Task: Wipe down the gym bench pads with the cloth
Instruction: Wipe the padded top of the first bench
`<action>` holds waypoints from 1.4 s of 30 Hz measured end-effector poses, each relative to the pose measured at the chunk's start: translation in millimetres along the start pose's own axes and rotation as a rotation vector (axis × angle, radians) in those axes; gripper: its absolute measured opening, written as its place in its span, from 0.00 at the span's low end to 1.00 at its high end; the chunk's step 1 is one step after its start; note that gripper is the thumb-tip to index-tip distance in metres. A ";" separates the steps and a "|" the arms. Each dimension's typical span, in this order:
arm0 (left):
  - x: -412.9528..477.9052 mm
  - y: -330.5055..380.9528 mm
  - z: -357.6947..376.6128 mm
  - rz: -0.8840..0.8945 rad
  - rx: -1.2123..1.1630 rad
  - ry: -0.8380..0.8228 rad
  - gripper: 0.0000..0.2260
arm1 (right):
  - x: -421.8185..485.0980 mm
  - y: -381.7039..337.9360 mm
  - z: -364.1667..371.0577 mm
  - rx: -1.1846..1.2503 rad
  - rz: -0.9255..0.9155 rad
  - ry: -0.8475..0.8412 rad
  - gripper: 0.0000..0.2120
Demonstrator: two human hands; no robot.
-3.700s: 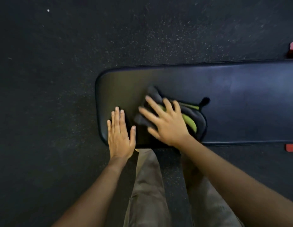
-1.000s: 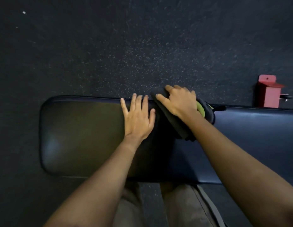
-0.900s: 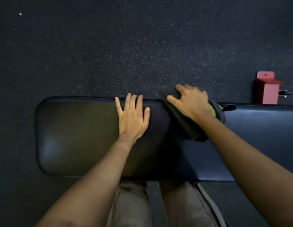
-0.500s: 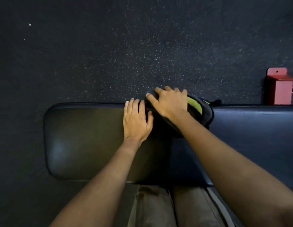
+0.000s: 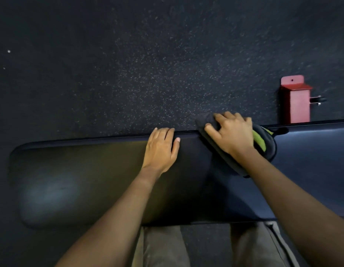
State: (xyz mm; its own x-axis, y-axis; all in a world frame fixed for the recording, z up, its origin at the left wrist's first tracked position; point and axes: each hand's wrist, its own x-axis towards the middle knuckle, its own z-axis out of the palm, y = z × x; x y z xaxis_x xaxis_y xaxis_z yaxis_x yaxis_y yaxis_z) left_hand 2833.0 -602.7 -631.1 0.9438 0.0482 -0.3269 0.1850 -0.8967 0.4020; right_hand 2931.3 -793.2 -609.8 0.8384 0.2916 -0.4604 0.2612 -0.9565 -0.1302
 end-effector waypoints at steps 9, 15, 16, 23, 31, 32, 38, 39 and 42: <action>59.1 203.3 66.2 0.142 0.018 -0.054 0.20 | -4.6 187.8 -26.7 0.014 0.061 -0.042 0.28; 110.5 343.0 116.3 0.281 -0.037 -0.109 0.20 | -8.0 321.7 -41.0 0.063 0.116 0.028 0.29; 115.9 360.8 123.6 0.282 -0.044 -0.097 0.20 | -9.3 339.1 -42.7 0.076 0.130 0.040 0.30; 145.7 458.8 161.3 0.335 -0.049 -0.165 0.22 | -15.3 449.5 -46.4 0.140 0.283 0.176 0.27; 167.1 531.8 193.3 0.500 -0.034 -0.180 0.21 | -43.2 522.7 -44.3 0.449 0.663 0.153 0.28; 167.9 538.5 197.3 0.513 -0.038 -0.184 0.21 | -53.6 532.2 -40.5 0.554 0.739 0.164 0.28; 163.6 554.5 210.7 0.570 0.007 -0.133 0.22 | -145.7 550.8 -4.6 0.888 0.914 0.098 0.27; 161.7 554.4 211.7 0.573 0.015 -0.125 0.22 | -156.3 549.9 -1.5 0.899 0.934 0.090 0.26; 159.5 553.1 215.7 0.583 0.047 -0.103 0.22 | -147.1 553.4 -3.3 0.904 0.980 0.040 0.24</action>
State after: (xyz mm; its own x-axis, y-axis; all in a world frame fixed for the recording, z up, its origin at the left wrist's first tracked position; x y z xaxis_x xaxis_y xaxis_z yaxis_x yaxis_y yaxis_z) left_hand 3026.8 -1185.9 -645.3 0.8542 -0.4992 -0.1455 -0.3707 -0.7808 0.5030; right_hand 2954.0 -1365.3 -611.2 0.5137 -0.5315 -0.6735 -0.8476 -0.4363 -0.3021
